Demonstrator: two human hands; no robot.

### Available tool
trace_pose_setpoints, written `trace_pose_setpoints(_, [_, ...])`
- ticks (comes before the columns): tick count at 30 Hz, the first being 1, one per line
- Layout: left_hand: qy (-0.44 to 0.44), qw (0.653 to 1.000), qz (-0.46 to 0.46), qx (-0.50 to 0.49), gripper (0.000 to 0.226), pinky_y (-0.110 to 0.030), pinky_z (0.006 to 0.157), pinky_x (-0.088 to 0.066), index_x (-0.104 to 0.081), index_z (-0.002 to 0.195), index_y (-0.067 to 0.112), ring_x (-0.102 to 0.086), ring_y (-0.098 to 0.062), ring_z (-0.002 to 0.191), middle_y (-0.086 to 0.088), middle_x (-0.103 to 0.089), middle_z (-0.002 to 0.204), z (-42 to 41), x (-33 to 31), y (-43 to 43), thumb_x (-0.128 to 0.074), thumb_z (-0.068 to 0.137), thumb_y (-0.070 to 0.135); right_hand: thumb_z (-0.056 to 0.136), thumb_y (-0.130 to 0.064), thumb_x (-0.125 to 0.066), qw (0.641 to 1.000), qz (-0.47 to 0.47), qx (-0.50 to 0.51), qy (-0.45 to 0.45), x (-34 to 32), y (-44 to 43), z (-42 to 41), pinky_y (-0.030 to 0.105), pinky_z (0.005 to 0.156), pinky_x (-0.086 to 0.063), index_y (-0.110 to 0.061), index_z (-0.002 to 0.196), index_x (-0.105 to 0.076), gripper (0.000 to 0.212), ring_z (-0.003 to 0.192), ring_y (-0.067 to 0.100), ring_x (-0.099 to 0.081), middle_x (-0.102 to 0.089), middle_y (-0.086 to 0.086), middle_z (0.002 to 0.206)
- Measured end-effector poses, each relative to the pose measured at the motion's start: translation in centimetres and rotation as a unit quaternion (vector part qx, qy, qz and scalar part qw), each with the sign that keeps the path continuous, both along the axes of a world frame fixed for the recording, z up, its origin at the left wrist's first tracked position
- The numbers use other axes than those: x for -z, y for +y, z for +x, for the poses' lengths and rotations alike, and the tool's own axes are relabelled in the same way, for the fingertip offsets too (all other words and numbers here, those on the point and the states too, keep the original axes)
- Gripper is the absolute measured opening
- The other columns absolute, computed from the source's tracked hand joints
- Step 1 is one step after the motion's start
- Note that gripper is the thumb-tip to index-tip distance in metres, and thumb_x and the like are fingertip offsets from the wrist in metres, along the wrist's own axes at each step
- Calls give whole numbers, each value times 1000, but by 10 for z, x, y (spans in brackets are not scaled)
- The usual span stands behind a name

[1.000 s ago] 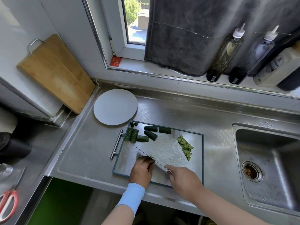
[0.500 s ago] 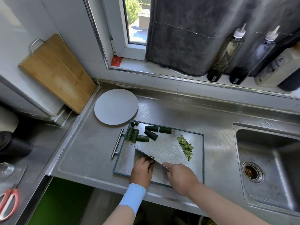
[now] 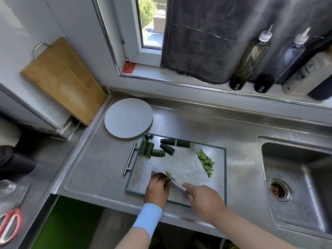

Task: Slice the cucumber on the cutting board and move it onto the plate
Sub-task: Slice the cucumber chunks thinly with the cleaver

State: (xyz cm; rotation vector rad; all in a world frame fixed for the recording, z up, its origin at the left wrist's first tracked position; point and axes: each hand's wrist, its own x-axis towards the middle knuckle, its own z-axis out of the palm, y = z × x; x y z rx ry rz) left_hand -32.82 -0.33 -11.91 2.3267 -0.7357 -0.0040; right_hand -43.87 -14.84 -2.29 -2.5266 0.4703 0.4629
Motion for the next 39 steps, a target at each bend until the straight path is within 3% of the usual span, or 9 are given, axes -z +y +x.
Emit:
trace_pose_setpoints(7, [9, 1000, -2, -2, 23, -26, 72, -54, -74, 87, 13, -64, -21, 81, -4, -67, 88, 0, 2, 0, -83, 68, 4, 101, -23, -36, 1000, 2, -3, 11, 3, 5, 7, 34, 61, -37, -29, 116, -58, 27, 76, 26, -57, -59, 0, 79])
trace_pose_setpoints(13, [3, 1000, -5, 13, 25, -27, 71, -54, -74, 88, 13, -60, -21, 86, -4, -66, 90, -1, 3, 1, -82, 68, 2, 100, -21, -37, 1000, 12, 6, 19, 9, 5, 19, 32, 71, -45, -33, 128, -58, 37, 87, 26, -61, -70, 4, 99])
trace_pose_setpoints(19, [1, 1000, 15, 20, 24, -33, 66, -55, -73, 91, 12, -58, -24, 86, -6, -62, 89, -2, 6, 2, -79, 70, 2, 101, -23, -37, 1000, 14, -2, 22, 9, 4, 19, 33, 70, -43, -33, 133, -54, 38, 91, 27, -62, -70, 5, 102])
trace_pose_setpoints(22, [3, 1000, 4, 1, 25, -30, 70, -53, -72, 91, 13, -54, -20, 88, -5, -62, 88, -5, 6, 1, -80, 70, 3, 101, -24, -37, 1000, 14, -2, 15, 8, 3, 16, 31, 69, -40, -33, 134, -55, 38, 92, 26, -62, -70, 3, 103])
trace_pose_setpoints(25, [1, 1000, -14, -8, 24, -28, 76, -50, -72, 92, 14, -55, -19, 89, -5, -64, 90, -6, 6, 0, -80, 72, 4, 103, -27, -38, 1000, 6, 3, 13, 5, 2, 10, 32, 77, -47, -35, 139, -51, 40, 98, 27, -63, -71, 3, 110])
trace_pose_setpoints(39, [-3, 1000, -7, -17, 23, -22, 78, -48, -73, 89, 14, -56, -16, 90, -3, -67, 91, -4, 4, 1, -82, 70, 4, 104, -27, -37, 1000, 6, 11, 14, 3, 3, 6, 34, 74, -48, -30, 129, -58, 33, 91, 27, -64, -72, 3, 101])
